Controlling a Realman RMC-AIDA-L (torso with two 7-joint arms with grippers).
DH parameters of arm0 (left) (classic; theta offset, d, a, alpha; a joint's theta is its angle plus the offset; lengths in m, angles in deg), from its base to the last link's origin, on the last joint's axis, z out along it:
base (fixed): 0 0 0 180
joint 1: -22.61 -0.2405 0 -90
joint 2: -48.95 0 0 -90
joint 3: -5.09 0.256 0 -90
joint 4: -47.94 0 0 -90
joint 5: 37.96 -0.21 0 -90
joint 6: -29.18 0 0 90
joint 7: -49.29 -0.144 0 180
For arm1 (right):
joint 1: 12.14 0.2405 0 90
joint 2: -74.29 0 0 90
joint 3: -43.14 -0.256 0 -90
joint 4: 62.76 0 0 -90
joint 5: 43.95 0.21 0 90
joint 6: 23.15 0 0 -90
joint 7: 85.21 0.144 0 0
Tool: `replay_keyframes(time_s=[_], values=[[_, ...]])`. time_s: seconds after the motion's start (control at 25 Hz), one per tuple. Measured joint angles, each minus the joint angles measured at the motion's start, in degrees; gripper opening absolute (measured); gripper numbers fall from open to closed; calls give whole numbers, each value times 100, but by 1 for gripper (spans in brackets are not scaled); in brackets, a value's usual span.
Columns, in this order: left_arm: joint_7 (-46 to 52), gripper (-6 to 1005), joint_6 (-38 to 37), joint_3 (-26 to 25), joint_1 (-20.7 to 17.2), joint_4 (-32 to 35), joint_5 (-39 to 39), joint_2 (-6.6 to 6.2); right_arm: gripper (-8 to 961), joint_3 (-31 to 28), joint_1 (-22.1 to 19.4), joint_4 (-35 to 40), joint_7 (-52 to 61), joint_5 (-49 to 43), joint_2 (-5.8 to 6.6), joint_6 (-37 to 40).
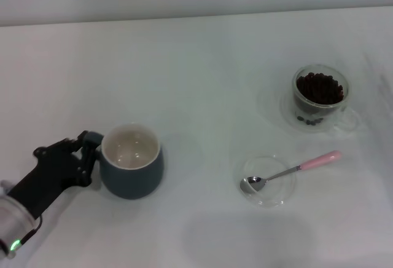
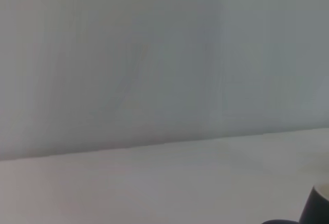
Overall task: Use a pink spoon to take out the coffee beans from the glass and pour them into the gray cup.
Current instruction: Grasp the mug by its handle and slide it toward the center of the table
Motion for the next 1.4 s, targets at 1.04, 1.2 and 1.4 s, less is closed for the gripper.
replay_keyframes(time_s=[1.04,1.2,1.4], values=[[-61,123,-929,582,1288,-224,-225,31,780,-20,143,-62,-11,0,-9,-15],[-30,122,-1039,853,1419,-234,-224,33,780,-25,148,-62,-13,0,-9,-18],[-14,122,-1097,913,1445,-281,-223,34,780,-25,186,-71,-17,0,-9,-20]])
